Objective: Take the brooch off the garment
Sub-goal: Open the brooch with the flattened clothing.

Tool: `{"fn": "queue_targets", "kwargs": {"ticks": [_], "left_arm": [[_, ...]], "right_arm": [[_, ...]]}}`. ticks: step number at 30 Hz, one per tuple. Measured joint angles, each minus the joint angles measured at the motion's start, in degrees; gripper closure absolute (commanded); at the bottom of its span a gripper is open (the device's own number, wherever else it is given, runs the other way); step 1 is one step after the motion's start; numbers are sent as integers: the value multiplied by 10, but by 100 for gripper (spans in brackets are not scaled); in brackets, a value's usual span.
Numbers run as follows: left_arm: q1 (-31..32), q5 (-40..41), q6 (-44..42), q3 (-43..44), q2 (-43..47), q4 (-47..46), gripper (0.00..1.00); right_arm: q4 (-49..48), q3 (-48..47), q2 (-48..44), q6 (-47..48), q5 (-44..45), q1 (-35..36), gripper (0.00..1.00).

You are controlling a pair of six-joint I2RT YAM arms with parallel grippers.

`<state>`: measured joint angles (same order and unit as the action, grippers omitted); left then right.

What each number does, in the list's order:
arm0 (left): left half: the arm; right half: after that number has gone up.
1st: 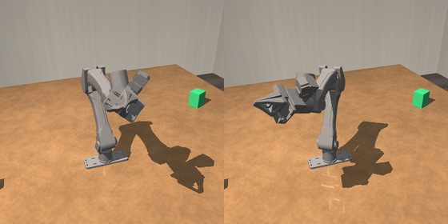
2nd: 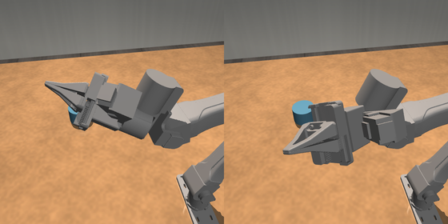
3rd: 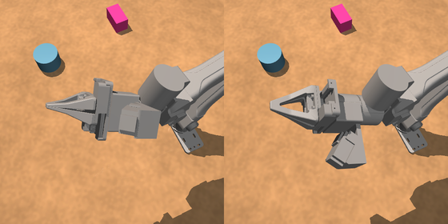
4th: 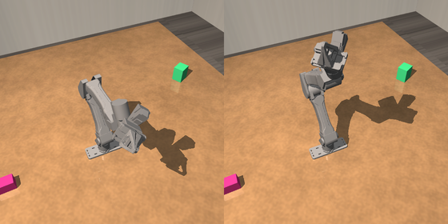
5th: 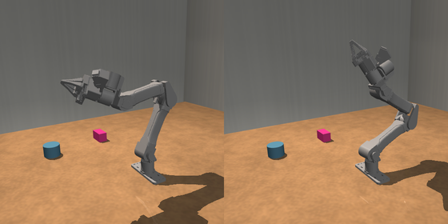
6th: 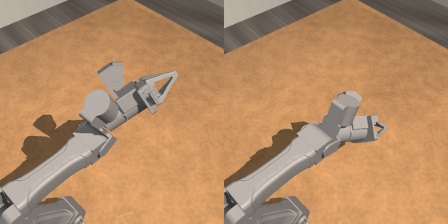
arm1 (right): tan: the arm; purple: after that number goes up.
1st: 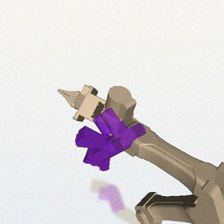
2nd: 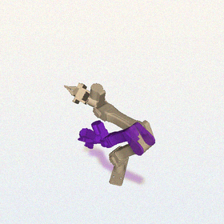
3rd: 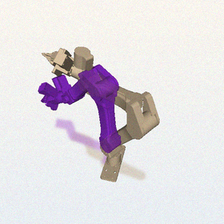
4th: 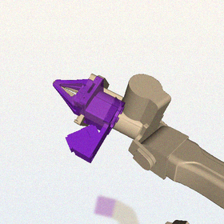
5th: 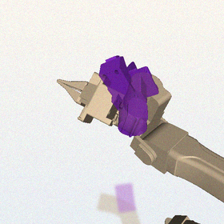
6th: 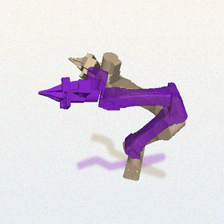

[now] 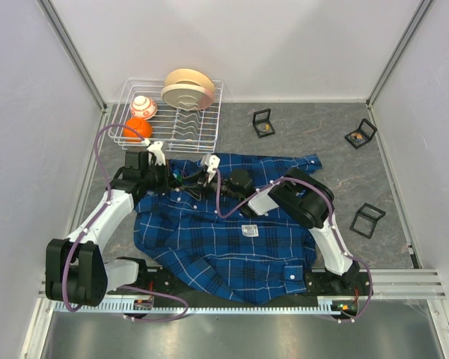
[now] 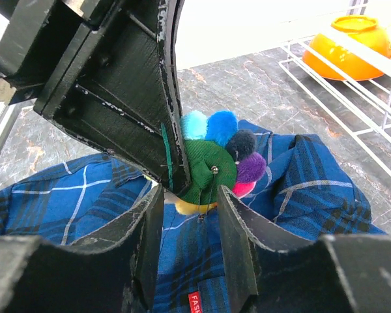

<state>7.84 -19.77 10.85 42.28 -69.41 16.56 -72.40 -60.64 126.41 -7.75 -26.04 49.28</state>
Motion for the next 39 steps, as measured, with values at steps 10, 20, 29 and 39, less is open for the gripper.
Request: {"fn": "queue_targets", "kwargs": {"ticks": [10,20,29,39], "left_arm": [[-1,2,0,0,2,-4,98],[-3,3,-6,-5,5,-4,98],[-6,6,-12,-5,5,-8,98],[-7,7,-12,-5,5,-10,98]], "right_arm": [[5,-15,6,-7,-17,-3,59],[-5,-29,22,-30,-49,-9,68],[-4,-40,32,-41,-62,-14,87],[-2,-45,36,-56,-49,-14,100]]}}
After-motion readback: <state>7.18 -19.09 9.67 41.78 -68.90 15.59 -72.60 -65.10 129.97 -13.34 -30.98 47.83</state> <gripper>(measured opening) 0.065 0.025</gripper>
